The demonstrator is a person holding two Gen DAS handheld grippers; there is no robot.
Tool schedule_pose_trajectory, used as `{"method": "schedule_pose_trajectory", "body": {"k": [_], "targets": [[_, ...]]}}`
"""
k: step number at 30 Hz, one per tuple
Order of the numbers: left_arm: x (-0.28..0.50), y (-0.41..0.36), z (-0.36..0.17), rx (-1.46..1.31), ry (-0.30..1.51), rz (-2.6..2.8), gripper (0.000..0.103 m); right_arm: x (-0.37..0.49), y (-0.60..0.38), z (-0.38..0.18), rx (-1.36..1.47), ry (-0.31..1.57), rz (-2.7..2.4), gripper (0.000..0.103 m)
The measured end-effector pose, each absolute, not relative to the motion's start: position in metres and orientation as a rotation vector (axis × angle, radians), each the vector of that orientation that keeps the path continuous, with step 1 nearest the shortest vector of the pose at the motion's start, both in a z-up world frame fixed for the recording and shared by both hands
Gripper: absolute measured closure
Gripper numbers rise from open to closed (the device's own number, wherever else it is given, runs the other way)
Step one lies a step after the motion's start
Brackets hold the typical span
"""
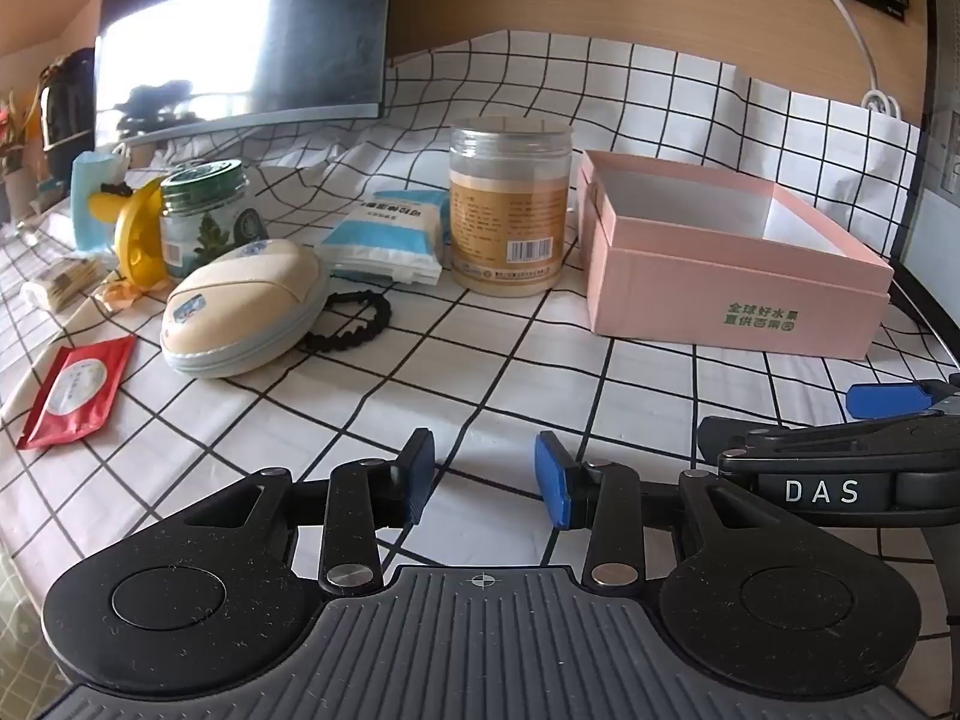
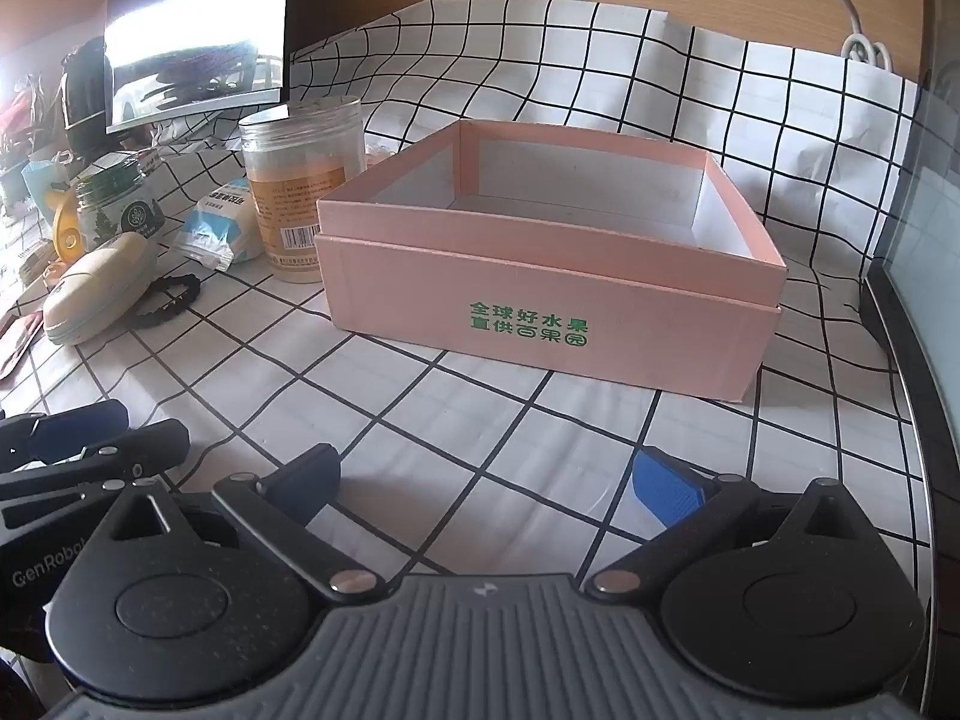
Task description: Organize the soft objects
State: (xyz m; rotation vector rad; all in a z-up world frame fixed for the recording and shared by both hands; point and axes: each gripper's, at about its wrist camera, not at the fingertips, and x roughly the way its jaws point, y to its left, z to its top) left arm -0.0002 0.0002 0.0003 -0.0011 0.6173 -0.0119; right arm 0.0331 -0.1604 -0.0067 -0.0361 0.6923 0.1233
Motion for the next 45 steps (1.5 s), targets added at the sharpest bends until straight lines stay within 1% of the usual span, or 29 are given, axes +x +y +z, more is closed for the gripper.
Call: {"method": "schedule_pose_trajectory", "body": {"k": [45], "targets": [[0.0002, 0.0021, 0.0006, -0.003, 0.617, -0.011, 0.061, 0.0331, -0.16, -0.0071, -0.036, 0.692, 0.123, 0.0]]}}
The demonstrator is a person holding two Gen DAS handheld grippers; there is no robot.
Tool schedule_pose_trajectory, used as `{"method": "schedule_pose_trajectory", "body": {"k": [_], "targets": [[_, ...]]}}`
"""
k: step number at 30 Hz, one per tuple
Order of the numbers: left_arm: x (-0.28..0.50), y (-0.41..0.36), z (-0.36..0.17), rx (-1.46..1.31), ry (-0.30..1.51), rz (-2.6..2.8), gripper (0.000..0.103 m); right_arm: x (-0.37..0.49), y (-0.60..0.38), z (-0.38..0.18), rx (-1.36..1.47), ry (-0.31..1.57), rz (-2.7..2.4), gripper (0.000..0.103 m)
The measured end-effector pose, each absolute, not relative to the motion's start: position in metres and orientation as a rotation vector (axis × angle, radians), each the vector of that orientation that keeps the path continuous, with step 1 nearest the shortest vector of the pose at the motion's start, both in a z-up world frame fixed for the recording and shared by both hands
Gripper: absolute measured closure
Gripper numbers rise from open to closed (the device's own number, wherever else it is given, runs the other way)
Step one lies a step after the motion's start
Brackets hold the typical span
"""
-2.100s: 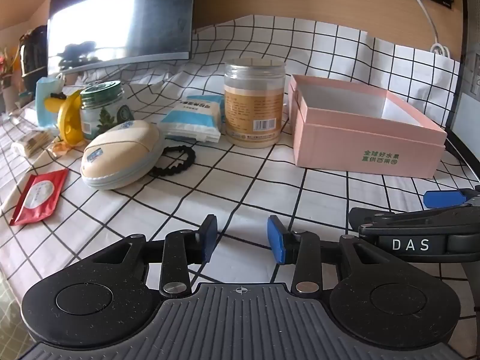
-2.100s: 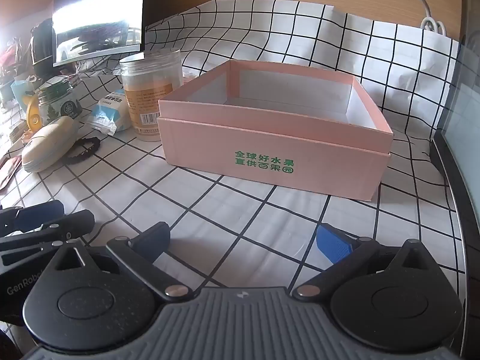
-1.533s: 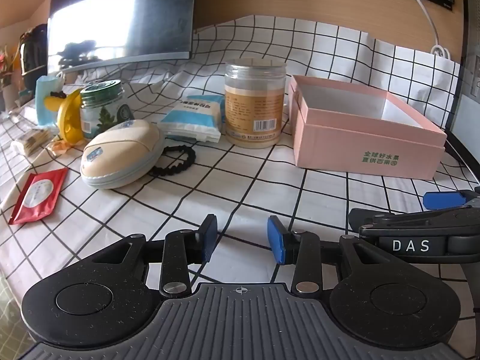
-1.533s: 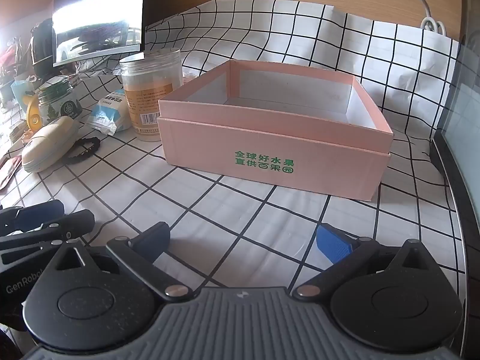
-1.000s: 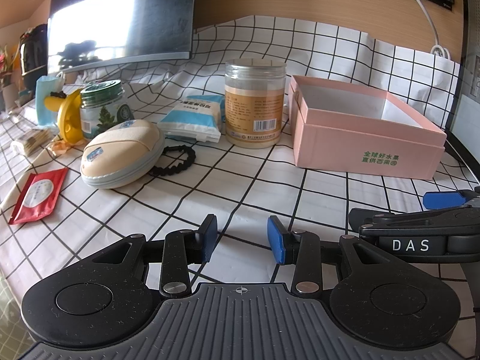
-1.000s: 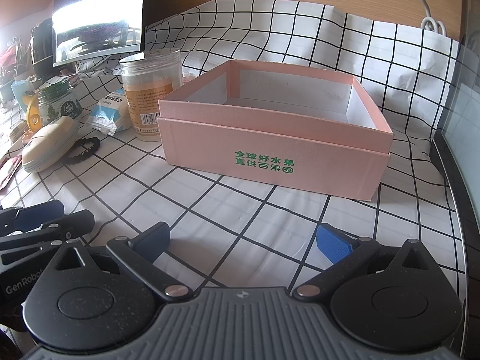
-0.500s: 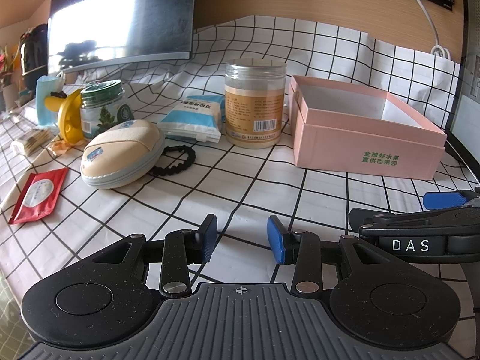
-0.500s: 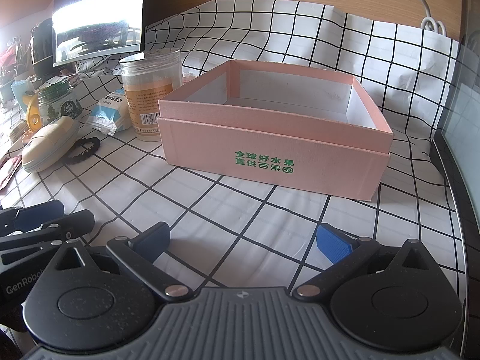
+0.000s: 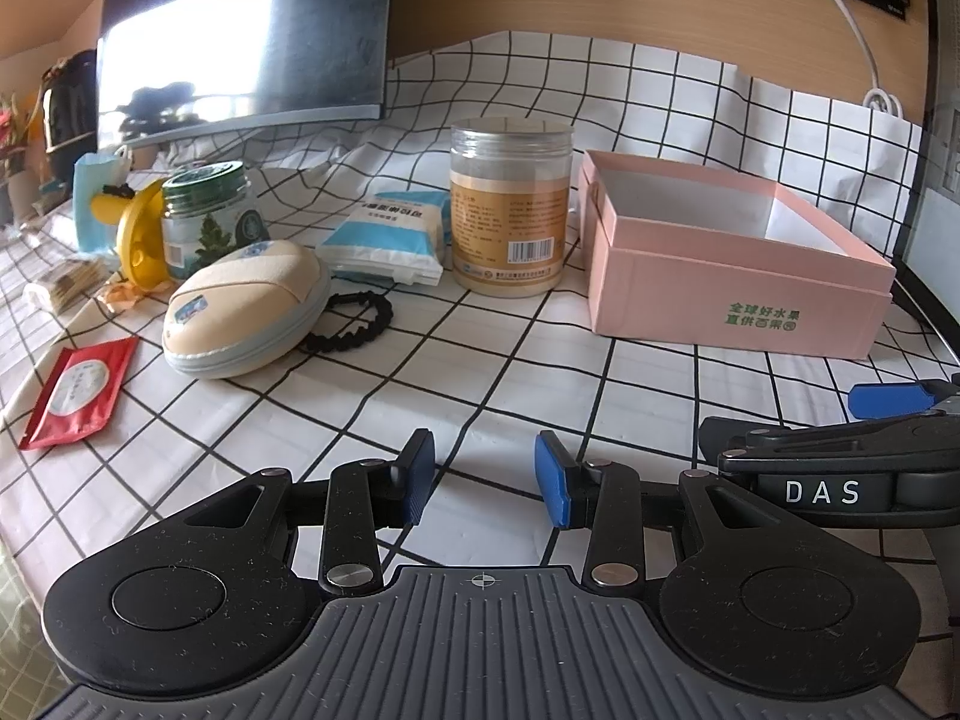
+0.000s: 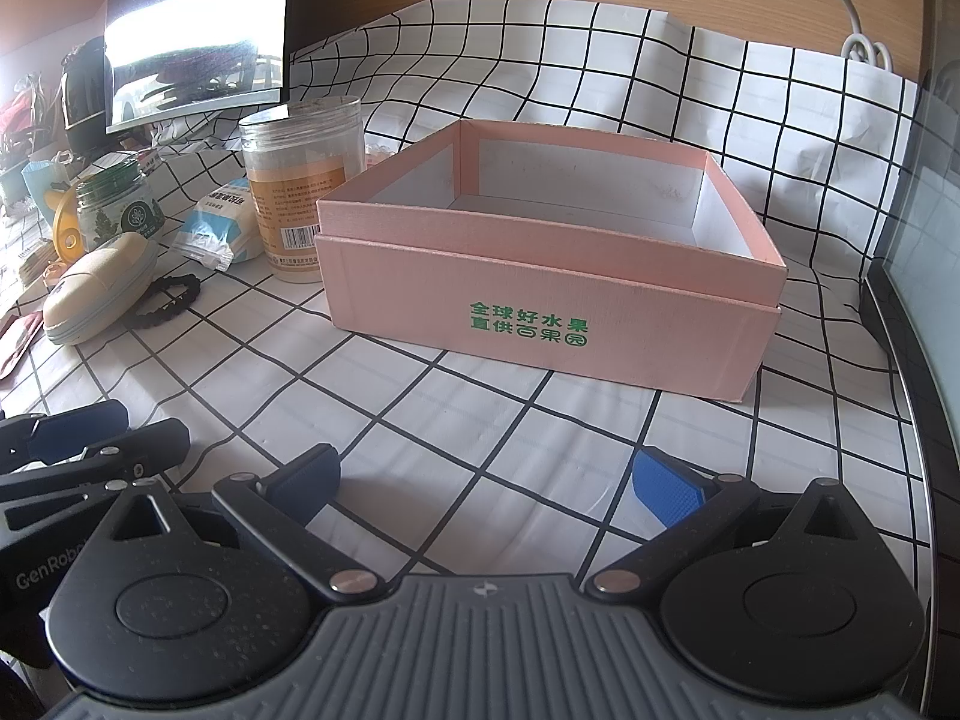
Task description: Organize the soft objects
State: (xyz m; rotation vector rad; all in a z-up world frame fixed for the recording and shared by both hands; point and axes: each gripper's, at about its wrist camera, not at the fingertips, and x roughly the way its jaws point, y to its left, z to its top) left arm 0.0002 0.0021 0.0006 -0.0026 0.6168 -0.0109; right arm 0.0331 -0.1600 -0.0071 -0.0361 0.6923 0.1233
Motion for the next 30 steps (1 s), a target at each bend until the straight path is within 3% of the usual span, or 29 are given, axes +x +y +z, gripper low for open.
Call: {"method": "schedule_pose_trajectory", "body": {"k": [30], "targets": [[0.0045, 0.0005, 0.0018, 0.008, 0.647, -0.007, 0.061, 0.0324, -0.1606, -0.0076, -0.036, 0.692, 0.123, 0.0]]}}
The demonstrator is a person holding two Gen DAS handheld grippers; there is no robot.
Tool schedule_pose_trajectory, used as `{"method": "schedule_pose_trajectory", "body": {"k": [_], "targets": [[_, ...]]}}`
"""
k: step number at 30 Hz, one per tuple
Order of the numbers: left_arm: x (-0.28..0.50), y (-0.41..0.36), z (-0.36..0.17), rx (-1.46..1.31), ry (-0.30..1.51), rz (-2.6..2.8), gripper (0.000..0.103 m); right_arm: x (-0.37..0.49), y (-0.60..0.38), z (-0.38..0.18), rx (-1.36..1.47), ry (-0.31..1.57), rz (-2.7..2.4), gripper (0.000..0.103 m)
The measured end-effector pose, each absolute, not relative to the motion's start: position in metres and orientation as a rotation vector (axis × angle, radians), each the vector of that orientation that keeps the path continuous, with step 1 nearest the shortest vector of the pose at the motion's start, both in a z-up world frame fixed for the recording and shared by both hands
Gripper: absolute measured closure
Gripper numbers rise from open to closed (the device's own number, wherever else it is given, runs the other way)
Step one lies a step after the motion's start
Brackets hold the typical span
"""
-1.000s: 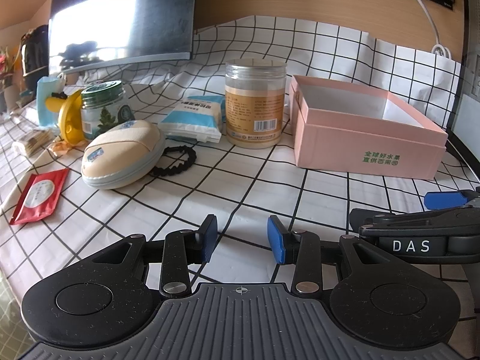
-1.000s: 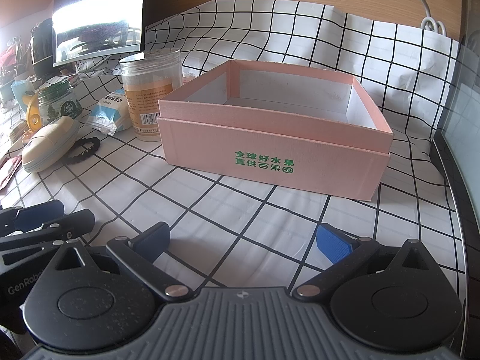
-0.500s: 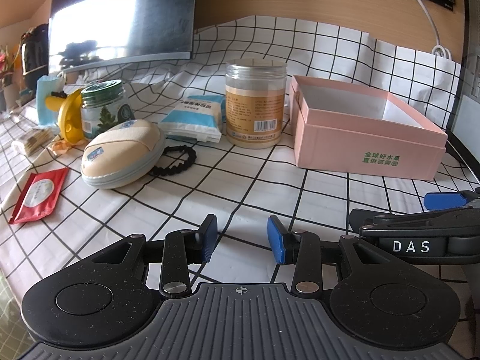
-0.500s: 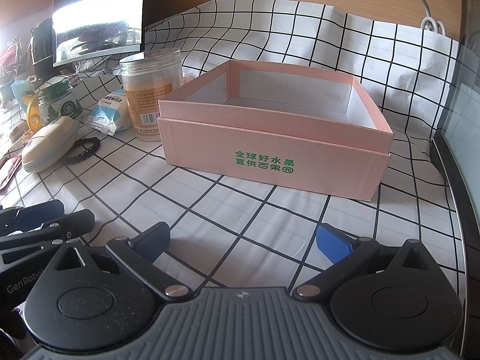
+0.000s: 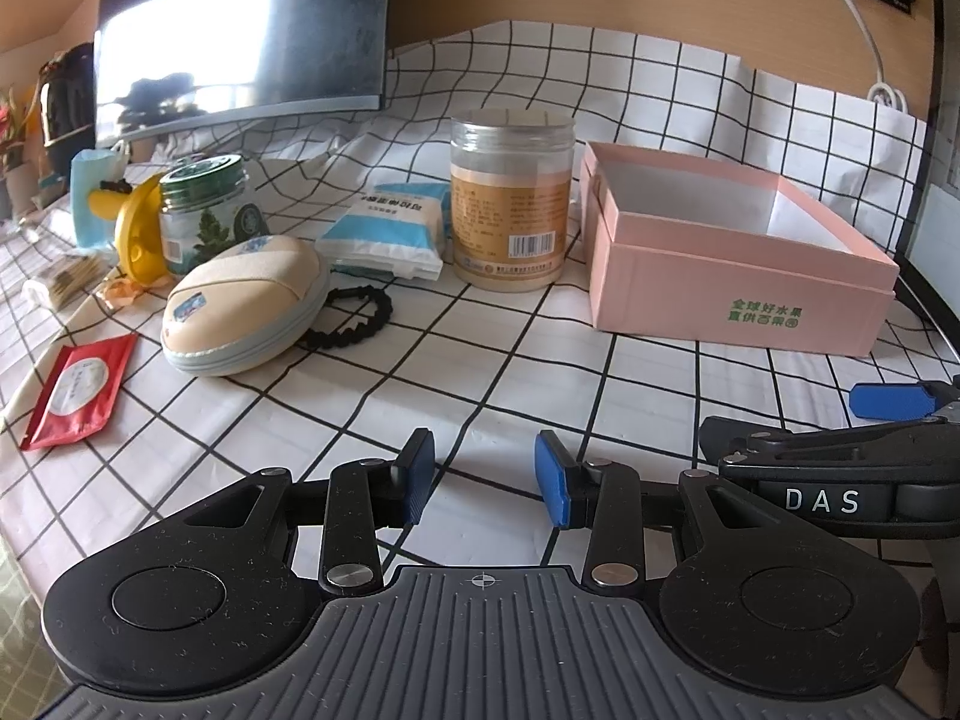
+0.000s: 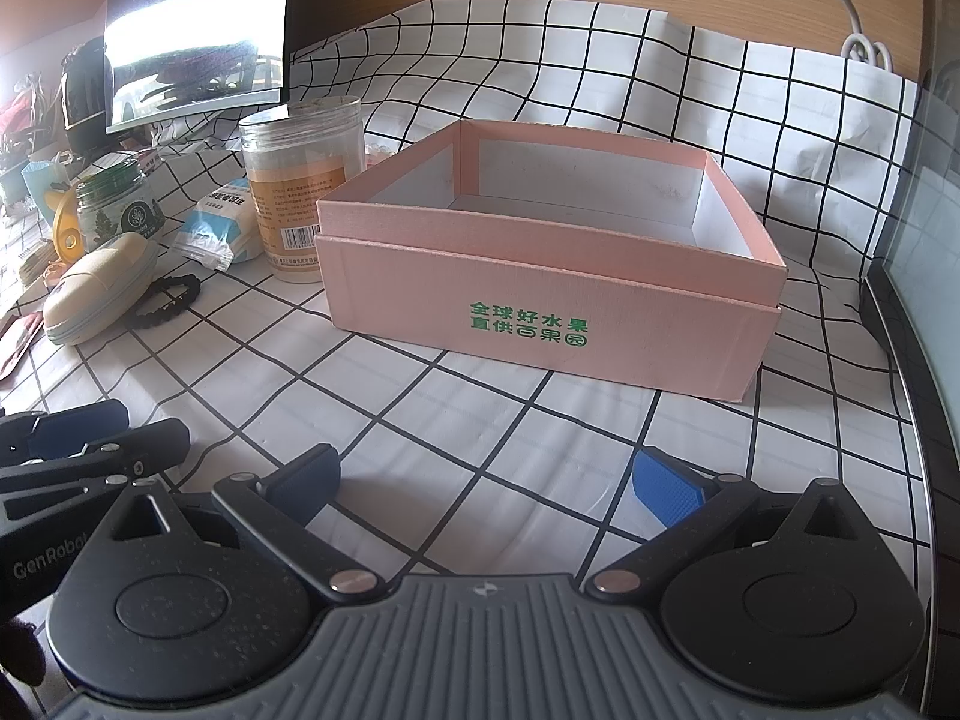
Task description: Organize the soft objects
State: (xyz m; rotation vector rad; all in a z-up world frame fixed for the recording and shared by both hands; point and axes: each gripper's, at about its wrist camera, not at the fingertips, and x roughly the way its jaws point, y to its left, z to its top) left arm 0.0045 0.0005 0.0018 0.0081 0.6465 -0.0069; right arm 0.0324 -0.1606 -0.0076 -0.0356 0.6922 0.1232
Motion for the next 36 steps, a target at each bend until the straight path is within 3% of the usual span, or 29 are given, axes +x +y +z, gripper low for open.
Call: {"method": "schedule_pose_trajectory", "body": {"k": [3, 8, 18, 22, 28, 36], "targets": [[0.008, 0.003, 0.005, 0.007, 0.68, -0.027, 0.061, 0.035, -0.163, -0.005, -0.03, 0.717, 0.125, 0.0], [0.006, 0.023, 0.011, -0.037, 0.731, -0.095, 0.073, 0.053, -0.161, 0.004, -0.035, 0.874, 0.112, 0.0], [0.004, 0.12, 0.029, -0.284, 0.836, -0.127, 0.073, 0.057, -0.133, 0.013, -0.092, 0.979, 0.165, 0.0], [0.017, 0.185, 0.053, -0.37, 0.811, -0.093, 0.074, 0.053, -0.097, 0.037, -0.179, 0.899, 0.178, 0.0], [0.063, 0.287, 0.087, -0.196, 0.747, 0.0, 0.074, 0.067, -0.024, 0.096, -0.178, 0.761, 0.257, 0.0], [0.141, 0.387, 0.08, 0.072, 0.798, -0.075, 0.074, 0.118, 0.092, 0.141, -0.223, 0.723, 0.34, 0.0]]}}
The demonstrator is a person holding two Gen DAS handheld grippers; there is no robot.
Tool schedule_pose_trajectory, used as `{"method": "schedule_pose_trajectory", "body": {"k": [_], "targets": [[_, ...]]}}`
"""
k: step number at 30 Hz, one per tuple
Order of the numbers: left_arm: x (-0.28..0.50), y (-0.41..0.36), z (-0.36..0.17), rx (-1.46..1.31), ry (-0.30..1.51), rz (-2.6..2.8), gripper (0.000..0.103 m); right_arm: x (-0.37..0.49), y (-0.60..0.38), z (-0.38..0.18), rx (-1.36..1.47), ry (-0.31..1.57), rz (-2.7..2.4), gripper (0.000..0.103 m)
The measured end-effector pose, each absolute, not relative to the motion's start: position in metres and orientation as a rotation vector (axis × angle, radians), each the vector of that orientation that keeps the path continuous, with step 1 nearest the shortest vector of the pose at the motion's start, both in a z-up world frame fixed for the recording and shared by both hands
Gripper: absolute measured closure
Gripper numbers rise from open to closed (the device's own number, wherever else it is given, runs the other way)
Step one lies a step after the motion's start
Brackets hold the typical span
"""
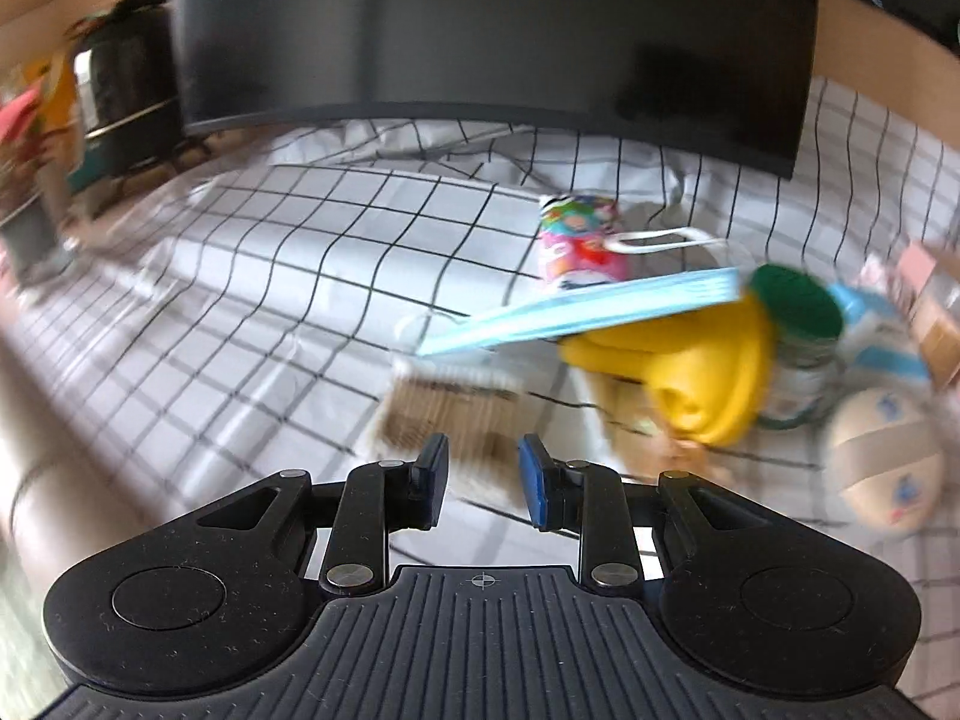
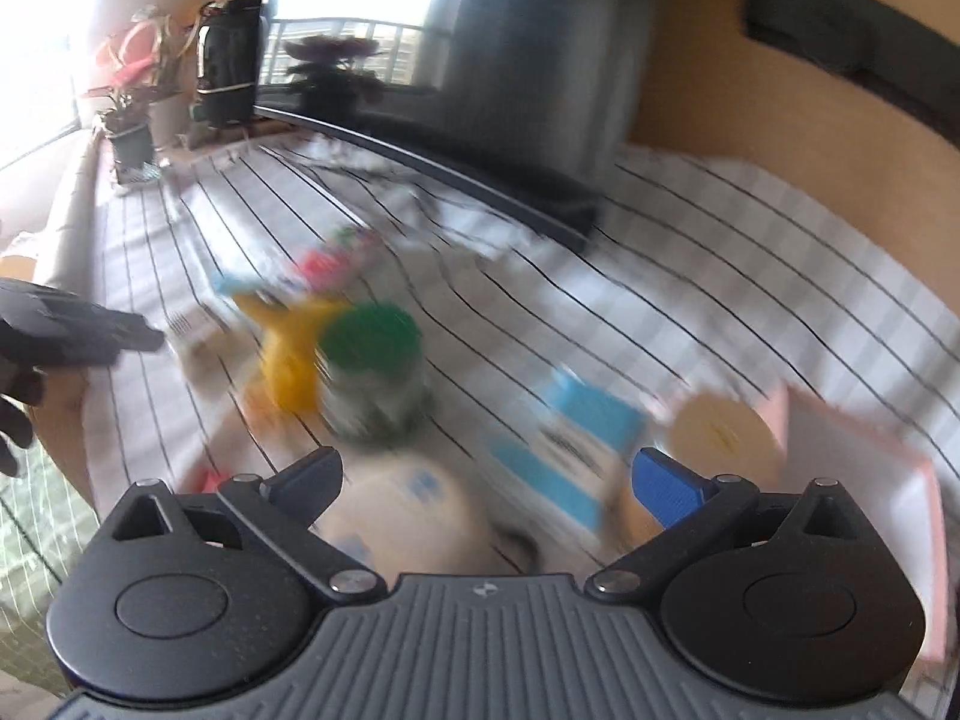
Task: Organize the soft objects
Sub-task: 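Move both tools to the cluttered items, lowering the left tool over the cotton swab bag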
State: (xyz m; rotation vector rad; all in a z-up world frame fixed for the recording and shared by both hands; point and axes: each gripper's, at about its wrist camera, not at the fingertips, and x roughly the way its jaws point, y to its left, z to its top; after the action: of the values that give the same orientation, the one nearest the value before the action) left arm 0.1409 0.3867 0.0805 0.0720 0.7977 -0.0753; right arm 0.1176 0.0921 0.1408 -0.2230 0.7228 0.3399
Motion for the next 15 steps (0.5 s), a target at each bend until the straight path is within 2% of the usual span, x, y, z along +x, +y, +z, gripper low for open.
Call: {"method": "schedule_pose_trajectory", "body": {"k": [5, 7, 9, 11, 15], "targets": [[0.176, 0.401, 0.057, 0.077, 0.878, -0.227, 0.073, 0.132, 0.136, 0.138, -0.262, 0.756, 0.331, 0.0], [0.176, 0.397, 0.052, 0.104, 0.859, -0.268, 0.073, 0.135, 0.141, 0.133, -0.266, 0.78, 0.31, 0.0], [0.178, 0.389, 0.051, 0.137, 0.868, -0.297, 0.063, 0.133, 0.137, 0.13, -0.247, 0.801, 0.291, 0.0], [0.182, 0.382, 0.051, 0.144, 0.885, -0.345, 0.048, 0.137, 0.135, 0.128, -0.225, 0.818, 0.267, 0.0], [0.184, 0.376, 0.051, 0.222, 0.859, -0.375, 0.048, 0.146, 0.136, 0.127, -0.225, 0.804, 0.253, 0.0]]}}
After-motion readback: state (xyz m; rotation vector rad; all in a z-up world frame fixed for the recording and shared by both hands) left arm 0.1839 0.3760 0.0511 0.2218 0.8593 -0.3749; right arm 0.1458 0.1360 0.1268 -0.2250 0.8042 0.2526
